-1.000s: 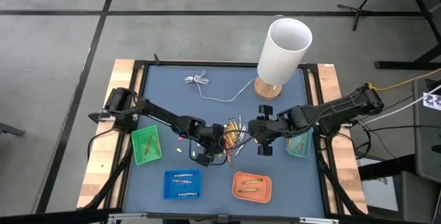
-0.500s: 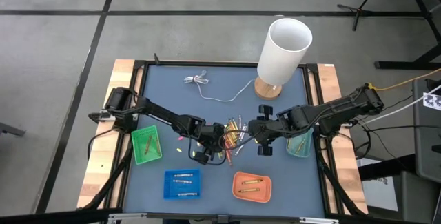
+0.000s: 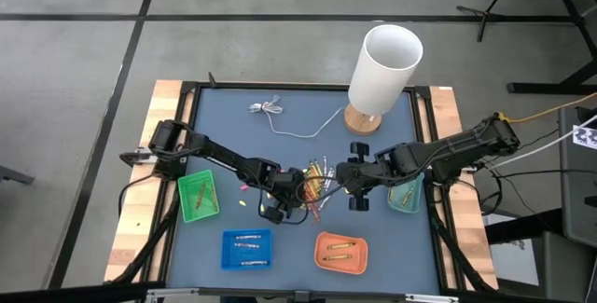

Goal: Sort crayons
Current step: Put the green crayon into the orange bin

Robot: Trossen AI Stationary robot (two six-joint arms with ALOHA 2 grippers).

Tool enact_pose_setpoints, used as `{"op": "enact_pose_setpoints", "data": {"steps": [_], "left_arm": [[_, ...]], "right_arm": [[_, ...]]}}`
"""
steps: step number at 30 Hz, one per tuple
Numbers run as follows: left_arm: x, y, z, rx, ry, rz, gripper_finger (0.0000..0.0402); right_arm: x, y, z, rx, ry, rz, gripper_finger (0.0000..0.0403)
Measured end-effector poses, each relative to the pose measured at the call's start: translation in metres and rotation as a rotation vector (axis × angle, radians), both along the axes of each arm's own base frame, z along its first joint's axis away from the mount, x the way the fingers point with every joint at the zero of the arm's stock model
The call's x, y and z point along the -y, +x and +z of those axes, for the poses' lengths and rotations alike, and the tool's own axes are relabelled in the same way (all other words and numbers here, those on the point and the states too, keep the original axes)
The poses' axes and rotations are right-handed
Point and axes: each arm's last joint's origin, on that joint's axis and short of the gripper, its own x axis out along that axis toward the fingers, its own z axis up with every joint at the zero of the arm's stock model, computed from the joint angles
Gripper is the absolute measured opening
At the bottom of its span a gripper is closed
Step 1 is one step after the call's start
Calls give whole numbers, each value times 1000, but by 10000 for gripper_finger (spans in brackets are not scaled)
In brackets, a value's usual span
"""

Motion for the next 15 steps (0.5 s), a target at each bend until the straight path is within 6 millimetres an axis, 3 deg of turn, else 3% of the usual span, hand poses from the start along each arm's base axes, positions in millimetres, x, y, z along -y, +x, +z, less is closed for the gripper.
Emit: {"op": "enact_pose_setpoints", "data": {"steps": [15], "left_arm": [[-1, -2, 1, -19, 10, 80, 103]], "right_arm": [[0, 0, 0, 1, -1, -1, 147]]}}
